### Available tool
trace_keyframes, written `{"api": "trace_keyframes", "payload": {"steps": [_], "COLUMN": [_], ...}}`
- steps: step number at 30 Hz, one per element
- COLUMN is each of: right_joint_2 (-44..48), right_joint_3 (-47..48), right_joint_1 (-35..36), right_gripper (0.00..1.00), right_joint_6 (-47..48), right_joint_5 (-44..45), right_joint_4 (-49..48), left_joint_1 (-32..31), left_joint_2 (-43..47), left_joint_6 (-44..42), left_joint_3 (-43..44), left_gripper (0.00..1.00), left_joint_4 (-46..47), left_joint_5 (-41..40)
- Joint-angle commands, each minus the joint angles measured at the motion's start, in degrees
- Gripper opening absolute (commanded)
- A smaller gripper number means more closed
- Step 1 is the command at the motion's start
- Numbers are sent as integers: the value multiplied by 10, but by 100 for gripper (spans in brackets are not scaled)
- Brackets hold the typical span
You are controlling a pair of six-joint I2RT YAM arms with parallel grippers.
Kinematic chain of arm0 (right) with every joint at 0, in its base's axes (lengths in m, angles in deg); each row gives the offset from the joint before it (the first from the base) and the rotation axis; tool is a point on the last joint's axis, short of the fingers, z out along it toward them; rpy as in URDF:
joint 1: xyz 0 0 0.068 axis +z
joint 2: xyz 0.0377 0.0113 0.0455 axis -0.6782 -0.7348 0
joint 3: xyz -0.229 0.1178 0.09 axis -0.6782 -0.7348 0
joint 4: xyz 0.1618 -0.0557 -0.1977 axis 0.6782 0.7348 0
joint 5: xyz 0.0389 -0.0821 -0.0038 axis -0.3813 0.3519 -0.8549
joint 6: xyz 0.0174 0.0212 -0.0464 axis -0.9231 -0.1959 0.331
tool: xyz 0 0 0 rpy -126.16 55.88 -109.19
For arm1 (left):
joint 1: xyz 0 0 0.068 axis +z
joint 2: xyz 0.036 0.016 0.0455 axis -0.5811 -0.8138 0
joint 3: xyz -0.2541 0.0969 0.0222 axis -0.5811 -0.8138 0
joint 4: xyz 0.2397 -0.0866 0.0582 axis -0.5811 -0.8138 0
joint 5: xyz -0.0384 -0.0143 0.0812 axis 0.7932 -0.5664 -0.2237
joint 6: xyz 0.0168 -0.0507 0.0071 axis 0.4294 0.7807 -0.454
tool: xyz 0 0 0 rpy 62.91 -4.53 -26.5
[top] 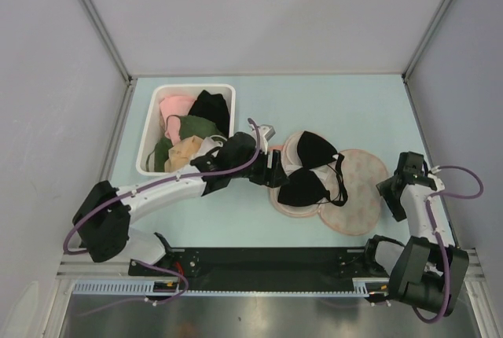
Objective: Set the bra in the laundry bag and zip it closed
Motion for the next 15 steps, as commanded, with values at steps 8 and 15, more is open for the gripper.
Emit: {"api": "trace_keyframes", "payload": {"steps": [8, 15], "right_joint_2": [-90, -103], "right_joint_3": [-41, -14], "right_joint_1": [-4, 18], "right_gripper": [56, 10], "right_joint_6": [7, 35], "right_joint_5": [-25, -36], "right_joint_4": [-123, -116], "left_joint_1": [3, -52], "left_joint_2": [68, 78], "left_joint_6": [-10, -75], "left_joint_3": [-8, 25], "left_gripper": [71, 73], "left_joint_4": [20, 24], "left_joint_5": [38, -42]}}
